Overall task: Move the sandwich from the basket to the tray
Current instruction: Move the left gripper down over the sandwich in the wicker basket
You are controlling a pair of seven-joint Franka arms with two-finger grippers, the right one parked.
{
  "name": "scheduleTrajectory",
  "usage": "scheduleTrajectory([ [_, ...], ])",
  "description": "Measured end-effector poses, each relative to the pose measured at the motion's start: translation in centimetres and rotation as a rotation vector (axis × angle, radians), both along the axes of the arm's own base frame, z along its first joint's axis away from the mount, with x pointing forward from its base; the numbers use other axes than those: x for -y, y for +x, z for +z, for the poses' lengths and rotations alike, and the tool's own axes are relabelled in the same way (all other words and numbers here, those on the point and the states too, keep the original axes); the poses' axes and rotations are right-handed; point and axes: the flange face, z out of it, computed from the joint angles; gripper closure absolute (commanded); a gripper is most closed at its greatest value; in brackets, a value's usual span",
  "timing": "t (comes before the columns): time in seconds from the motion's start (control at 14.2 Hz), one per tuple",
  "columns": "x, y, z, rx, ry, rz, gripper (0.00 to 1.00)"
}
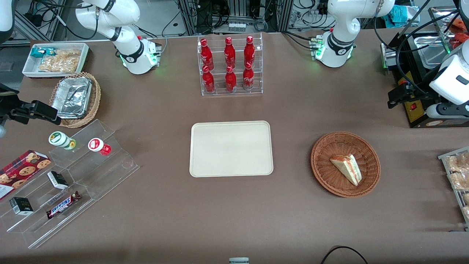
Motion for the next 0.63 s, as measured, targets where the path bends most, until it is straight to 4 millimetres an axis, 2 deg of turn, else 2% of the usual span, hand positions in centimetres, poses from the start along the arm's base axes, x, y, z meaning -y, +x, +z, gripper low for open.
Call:
scheduleTrajectory([
  [0.42, 0.0, 0.0, -0.1, -0.003, 0.001, 0.014, 0.00],
  [0.56, 0.0, 0.3, -1.0, -0.021, 0.010, 0.113, 0.00],
  [0.63, 0.0, 0.8, -2.0, -0.040, 0.018, 0.178, 0.00],
])
